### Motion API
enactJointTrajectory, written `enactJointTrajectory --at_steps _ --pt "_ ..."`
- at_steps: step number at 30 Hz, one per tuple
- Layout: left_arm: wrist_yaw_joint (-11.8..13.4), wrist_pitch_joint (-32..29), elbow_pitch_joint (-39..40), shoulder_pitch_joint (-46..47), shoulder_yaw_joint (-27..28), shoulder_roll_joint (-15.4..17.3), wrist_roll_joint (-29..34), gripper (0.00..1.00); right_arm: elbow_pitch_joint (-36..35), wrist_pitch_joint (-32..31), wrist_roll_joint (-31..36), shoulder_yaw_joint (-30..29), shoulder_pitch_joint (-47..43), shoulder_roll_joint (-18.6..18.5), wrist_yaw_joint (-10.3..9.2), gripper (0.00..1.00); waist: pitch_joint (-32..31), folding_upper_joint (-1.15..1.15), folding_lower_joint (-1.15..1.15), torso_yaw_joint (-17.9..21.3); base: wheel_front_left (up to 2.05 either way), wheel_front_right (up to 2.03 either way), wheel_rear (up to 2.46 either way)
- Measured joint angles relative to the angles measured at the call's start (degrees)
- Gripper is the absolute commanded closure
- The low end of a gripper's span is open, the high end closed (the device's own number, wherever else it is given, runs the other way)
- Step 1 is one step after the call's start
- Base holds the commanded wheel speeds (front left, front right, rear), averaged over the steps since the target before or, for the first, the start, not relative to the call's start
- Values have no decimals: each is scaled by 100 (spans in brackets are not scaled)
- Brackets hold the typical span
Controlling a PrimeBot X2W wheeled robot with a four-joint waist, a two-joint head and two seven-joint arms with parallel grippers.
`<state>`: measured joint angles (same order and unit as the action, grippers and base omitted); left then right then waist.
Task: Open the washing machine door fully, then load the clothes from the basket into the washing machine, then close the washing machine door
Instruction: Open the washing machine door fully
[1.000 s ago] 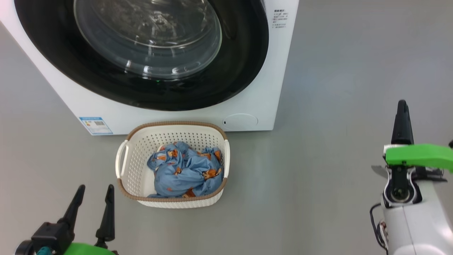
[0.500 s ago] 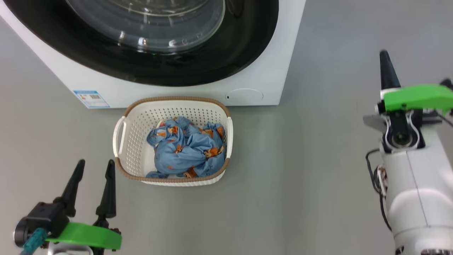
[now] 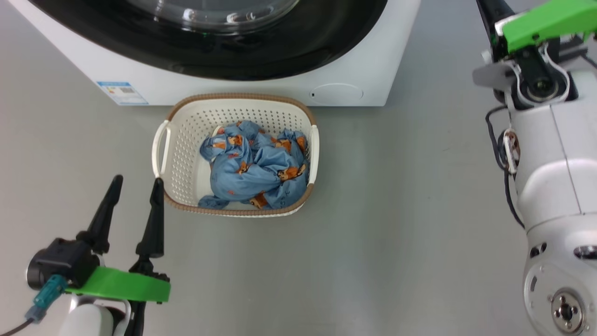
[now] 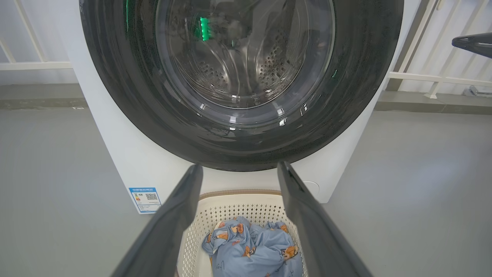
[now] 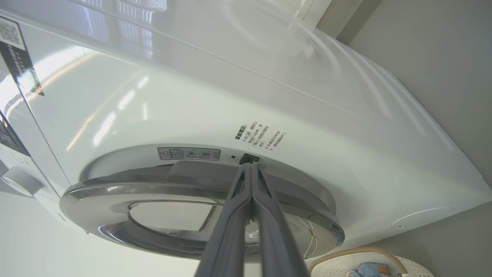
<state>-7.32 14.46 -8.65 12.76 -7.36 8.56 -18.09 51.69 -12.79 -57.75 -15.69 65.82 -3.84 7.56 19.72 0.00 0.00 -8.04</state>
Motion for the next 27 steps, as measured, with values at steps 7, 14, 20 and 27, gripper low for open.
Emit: enactJointTrajectory --at_steps 7,14,20,27 --pt "0 0 36 214 -120 0 -131 0 735 -378 272 -70 826 -8 0 100 257 0 0 -117 0 0 0" --pt "0 0 49 335 -221 -2 -230 0 1287 -377 693 -297 1602 -15 0 100 524 0 0 -209 0 0 0" --pt "0 1 68 458 -287 -2 -288 0 1704 -309 1000 -394 2037 -42 0 100 747 0 0 -289 0 0 0" --pt "0 1 107 698 -465 -13 -348 0 2046 -108 1245 -549 2475 -67 0 100 1019 0 0 -388 0 0 0"
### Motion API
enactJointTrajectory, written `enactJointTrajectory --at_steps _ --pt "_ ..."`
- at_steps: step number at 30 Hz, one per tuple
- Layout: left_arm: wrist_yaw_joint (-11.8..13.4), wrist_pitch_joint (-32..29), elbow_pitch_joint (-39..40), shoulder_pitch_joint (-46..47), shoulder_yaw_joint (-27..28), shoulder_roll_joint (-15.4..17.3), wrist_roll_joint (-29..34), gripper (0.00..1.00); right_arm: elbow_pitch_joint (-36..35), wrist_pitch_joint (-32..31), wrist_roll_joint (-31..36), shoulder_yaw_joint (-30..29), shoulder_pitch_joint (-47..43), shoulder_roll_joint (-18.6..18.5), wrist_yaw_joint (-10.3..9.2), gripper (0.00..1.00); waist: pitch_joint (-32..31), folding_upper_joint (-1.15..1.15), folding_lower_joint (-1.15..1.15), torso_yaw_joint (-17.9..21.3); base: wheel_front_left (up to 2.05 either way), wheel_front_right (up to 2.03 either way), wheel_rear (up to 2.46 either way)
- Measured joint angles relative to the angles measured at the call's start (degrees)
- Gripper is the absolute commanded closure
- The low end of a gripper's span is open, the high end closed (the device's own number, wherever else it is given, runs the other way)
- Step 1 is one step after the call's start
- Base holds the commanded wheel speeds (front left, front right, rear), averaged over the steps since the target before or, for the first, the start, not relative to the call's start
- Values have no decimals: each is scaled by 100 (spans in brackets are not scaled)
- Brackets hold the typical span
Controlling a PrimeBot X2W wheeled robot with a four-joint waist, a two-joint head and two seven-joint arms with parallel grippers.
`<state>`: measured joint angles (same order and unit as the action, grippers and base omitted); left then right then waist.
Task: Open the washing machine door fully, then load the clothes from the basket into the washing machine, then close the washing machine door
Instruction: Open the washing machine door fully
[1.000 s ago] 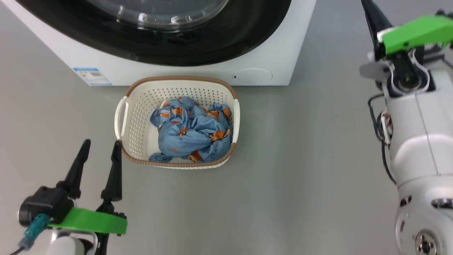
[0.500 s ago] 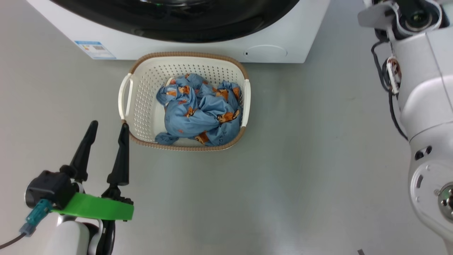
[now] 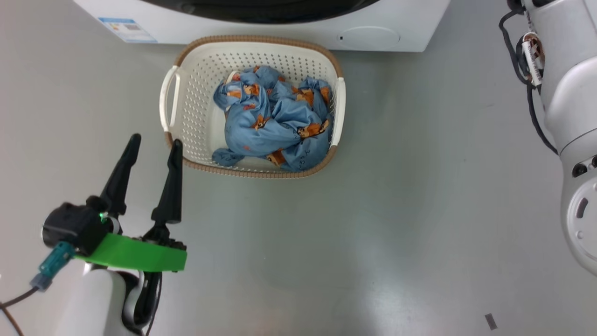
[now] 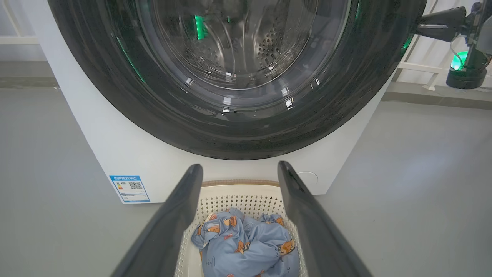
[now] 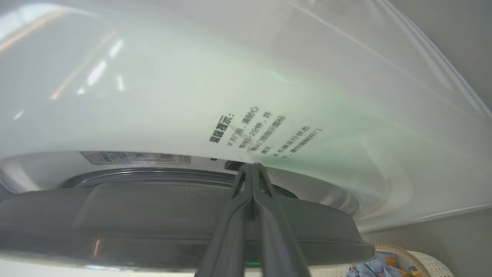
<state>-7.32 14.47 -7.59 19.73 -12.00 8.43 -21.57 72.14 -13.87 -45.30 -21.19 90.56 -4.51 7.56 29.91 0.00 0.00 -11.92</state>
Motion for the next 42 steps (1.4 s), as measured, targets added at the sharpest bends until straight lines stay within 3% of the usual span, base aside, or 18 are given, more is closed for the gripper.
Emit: enactJointTrajectory --at_steps 15,27,42 --pt "0 0 7 200 -51 -18 -136 0 240 70 285 -135 150 -102 0 100 258 0 0 -257 0 0 0" --pt "0 0 5 203 -42 -100 -140 0 13 -870 175 207 183 -203 -23 100 189 0 0 -271 0 0 0" --pt "0 0 -5 175 -18 -126 -138 0 -573 -1740 20 368 -446 -280 -26 100 -63 0 0 -321 0 0 0"
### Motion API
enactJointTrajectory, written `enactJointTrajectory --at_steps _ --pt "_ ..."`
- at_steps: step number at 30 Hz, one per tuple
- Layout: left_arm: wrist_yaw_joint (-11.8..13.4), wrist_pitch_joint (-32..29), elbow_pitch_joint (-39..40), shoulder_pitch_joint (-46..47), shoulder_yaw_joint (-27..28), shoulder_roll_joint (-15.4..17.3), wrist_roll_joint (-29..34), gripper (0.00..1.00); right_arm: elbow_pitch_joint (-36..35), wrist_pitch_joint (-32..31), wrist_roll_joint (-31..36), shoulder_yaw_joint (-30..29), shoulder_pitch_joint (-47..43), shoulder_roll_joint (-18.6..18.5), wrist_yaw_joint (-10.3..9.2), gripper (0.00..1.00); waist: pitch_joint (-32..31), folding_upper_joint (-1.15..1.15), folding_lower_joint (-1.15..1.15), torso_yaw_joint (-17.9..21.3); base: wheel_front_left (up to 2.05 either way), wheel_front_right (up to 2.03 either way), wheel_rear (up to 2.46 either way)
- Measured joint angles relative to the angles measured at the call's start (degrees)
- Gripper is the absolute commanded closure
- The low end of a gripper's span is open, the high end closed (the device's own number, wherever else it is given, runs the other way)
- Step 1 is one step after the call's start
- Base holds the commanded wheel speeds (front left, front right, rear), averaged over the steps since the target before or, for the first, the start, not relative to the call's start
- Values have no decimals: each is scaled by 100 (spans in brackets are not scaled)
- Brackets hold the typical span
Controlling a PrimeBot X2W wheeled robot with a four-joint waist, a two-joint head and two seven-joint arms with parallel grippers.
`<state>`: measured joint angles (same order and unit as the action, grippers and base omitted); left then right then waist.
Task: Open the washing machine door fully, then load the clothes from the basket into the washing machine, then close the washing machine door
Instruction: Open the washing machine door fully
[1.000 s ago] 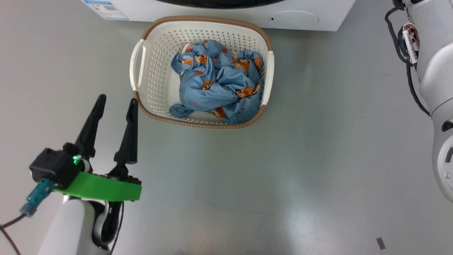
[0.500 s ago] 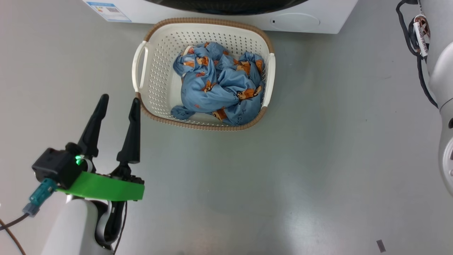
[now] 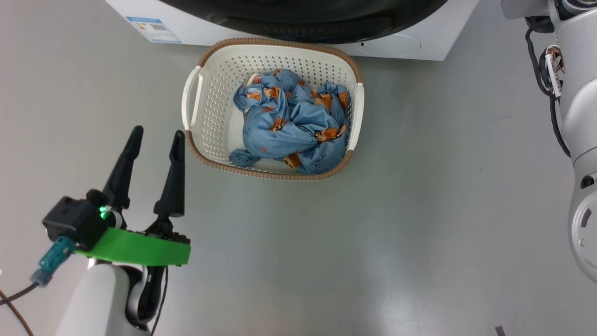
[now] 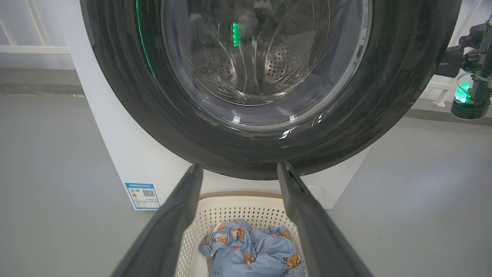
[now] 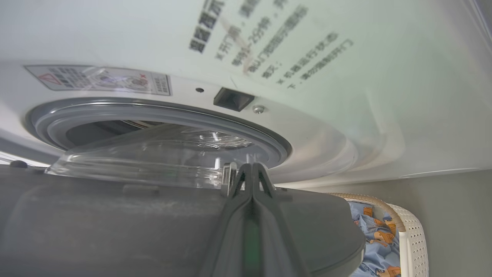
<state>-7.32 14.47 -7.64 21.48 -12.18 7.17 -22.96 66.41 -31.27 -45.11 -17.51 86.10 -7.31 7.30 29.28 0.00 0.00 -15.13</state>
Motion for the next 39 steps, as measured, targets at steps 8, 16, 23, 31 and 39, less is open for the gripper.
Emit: enactJointTrajectory --at_steps 8,16,23,31,39 --pt "0 0 0 -7 32 -2 0 0 -204 -594 -55 41 -303 22 0 100 -65 0 0 42 0 0 0" --pt "0 0 1 -19 60 -1 9 0 -791 -1502 -352 282 -784 175 0 100 -149 0 0 85 0 0 0" --pt "0 0 1 -73 65 0 25 0 -1501 -2156 -935 658 -1433 234 0 100 -302 0 0 123 0 0 0" --pt "0 0 2 -176 74 -7 58 0 -2081 -2625 -1670 1021 -2172 236 0 100 -552 0 0 114 0 0 0" --pt "0 7 0 -382 78 -16 73 0 -2579 -2681 -2619 1714 -2927 225 -1 100 -784 0 0 72 0 0 0"
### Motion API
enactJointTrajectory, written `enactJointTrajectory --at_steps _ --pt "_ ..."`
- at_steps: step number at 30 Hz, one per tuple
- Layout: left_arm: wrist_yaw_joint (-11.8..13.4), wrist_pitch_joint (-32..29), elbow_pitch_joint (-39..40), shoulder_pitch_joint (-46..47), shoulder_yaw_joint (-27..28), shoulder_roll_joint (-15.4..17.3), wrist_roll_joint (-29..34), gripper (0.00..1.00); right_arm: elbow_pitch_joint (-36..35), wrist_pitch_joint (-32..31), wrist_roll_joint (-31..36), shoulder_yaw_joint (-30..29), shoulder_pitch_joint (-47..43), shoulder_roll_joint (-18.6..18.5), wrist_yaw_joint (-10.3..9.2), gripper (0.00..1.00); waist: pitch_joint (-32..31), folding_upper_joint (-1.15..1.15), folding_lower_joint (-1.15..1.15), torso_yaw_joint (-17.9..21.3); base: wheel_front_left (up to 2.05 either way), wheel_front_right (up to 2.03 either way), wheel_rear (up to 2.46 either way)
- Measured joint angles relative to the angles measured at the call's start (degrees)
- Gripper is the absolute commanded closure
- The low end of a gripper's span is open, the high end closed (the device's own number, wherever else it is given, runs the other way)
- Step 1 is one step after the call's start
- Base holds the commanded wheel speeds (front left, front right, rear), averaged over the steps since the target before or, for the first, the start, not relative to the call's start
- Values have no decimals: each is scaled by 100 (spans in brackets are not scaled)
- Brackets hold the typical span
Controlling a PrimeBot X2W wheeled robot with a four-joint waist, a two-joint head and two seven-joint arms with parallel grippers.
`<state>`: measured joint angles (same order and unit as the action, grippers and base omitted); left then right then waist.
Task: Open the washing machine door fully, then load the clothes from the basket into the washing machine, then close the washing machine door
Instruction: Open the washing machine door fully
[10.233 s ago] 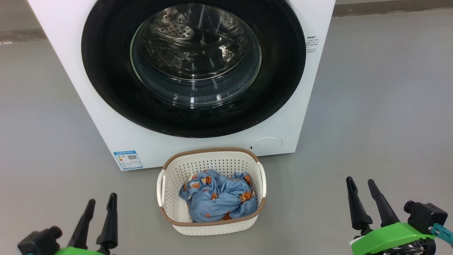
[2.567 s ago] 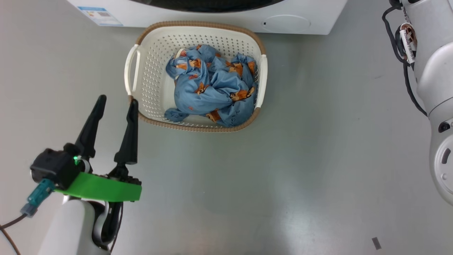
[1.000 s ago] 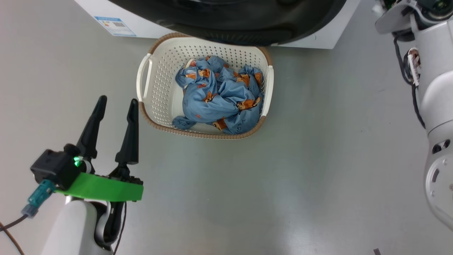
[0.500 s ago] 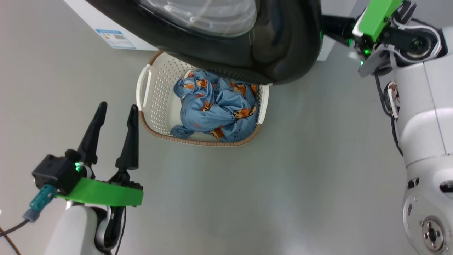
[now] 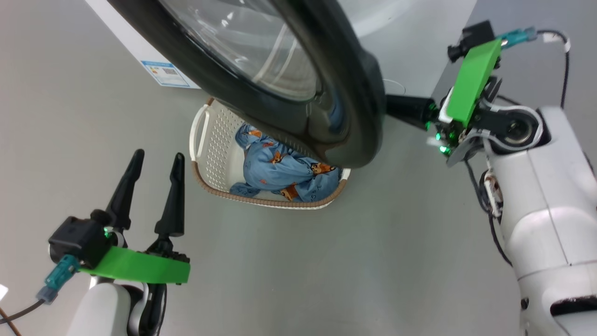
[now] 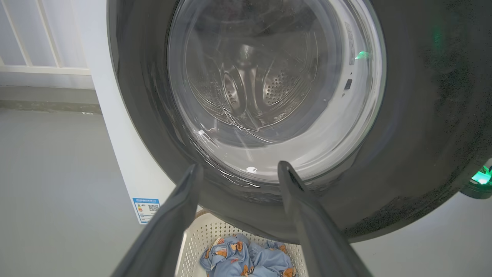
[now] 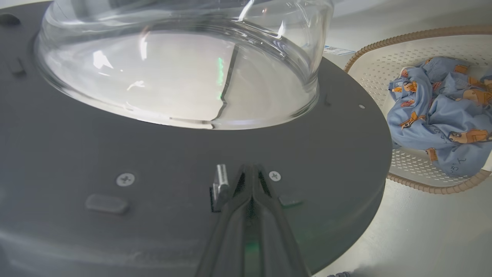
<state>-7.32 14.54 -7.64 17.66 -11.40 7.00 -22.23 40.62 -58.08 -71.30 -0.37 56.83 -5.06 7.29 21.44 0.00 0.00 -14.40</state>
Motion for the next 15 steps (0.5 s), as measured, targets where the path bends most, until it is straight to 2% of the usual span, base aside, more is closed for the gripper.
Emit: enactJointTrajectory --at_steps 15 --pt "0 0 -20 -130 -33 -7 112 0 -586 455 -947 1567 -916 -58 -24 100 -378 0 0 -50 0 0 0"
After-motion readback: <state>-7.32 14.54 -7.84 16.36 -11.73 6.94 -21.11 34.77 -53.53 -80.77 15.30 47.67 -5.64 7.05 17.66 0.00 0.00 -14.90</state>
